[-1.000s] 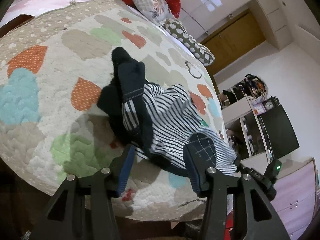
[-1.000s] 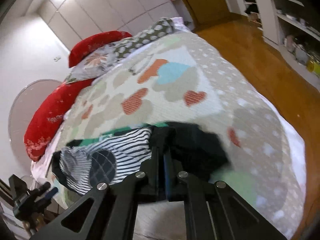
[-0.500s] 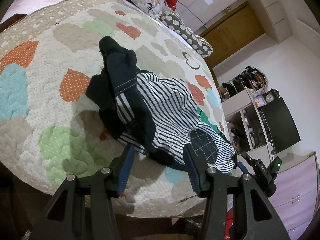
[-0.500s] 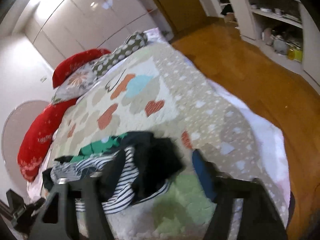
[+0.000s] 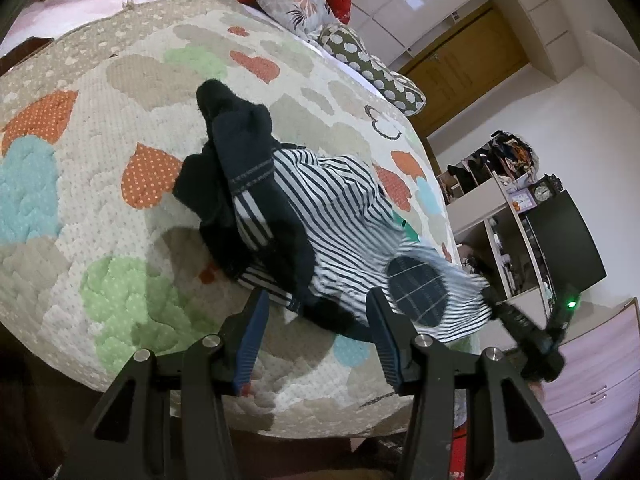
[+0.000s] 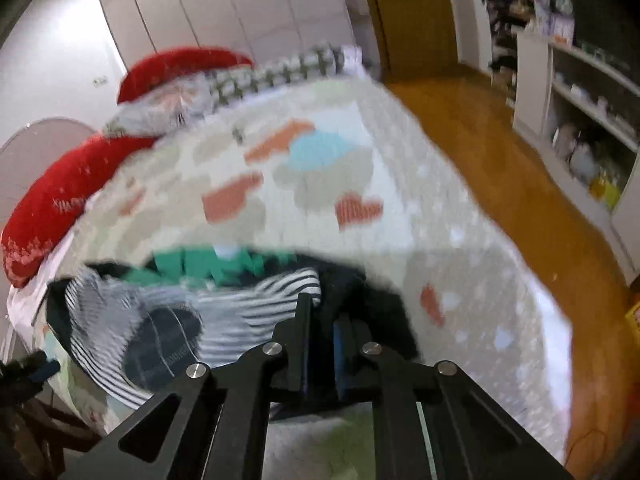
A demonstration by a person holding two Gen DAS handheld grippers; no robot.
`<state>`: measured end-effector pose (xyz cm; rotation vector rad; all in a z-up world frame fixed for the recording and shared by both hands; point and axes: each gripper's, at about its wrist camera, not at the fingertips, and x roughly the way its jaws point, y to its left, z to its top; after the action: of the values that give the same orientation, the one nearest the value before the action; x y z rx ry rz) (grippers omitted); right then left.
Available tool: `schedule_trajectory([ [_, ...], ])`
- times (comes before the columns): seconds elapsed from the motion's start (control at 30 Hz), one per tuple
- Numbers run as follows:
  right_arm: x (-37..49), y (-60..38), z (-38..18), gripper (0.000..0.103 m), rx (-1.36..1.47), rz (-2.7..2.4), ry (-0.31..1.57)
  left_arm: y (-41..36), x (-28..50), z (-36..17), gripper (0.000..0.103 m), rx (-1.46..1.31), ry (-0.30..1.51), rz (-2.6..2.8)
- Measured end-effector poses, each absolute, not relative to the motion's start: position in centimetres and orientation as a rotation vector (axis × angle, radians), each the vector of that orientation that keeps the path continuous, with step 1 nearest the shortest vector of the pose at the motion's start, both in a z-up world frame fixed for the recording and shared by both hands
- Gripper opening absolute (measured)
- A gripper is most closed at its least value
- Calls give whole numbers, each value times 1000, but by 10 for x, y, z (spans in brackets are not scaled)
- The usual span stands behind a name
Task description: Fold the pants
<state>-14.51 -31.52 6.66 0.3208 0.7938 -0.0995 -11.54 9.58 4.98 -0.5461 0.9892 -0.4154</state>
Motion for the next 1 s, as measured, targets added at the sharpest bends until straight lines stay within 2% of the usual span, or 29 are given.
schedule_trajectory([
  [0.1, -148, -326, 81, 9, 315, -141, 754, 95, -116, 48, 49, -543, 995, -419],
  [0.23, -147, -351, 70, 10, 380, -178, 791, 93, -114, 46, 49, -539, 1002, -420],
  [0.33, -146, -366, 50, 16, 473, -142, 834, 91, -113, 44, 49, -540, 1013, -417],
  [0.37, -149, -370, 45, 22, 518, -129, 826, 91, -112, 43, 49, -538, 1015, -417],
  [0.43, -155, -379, 38, 61, 612, -119, 806, 89, -111, 42, 49, -538, 1021, -419],
  [0.47, -157, -383, 35, 68, 649, -115, 799, 88, -110, 42, 49, -538, 1023, -422],
  [0.5, -157, -386, 31, 69, 681, -106, 793, 88, -110, 41, 49, -536, 1026, -424],
  [0.67, -140, -377, 20, 70, 650, -90, 818, 83, -110, 39, 49, -528, 1037, -433],
  [0.7, -133, -368, 21, 67, 613, -73, 841, 82, -110, 39, 49, -526, 1037, -435],
  [0.73, -128, -361, 22, 57, 592, -54, 860, 83, -109, 40, 49, -526, 1037, -436],
  [0.83, -118, -339, 28, 48, 509, -15, 906, 86, -109, 39, 49, -531, 1033, -435],
  [0.87, -116, -336, 26, 42, 491, -19, 921, 86, -110, 39, 49, -532, 1033, -434],
  [0.9, -111, -332, 23, 28, 484, -18, 946, 87, -110, 39, 49, -532, 1032, -430],
  [0.93, -106, -331, 20, 23, 496, -17, 968, 88, -110, 39, 49, -530, 1030, -426],
  [1.0, -96, -330, 29, 20, 493, -20, 969, 90, -110, 41, 49, -524, 1020, -414],
])
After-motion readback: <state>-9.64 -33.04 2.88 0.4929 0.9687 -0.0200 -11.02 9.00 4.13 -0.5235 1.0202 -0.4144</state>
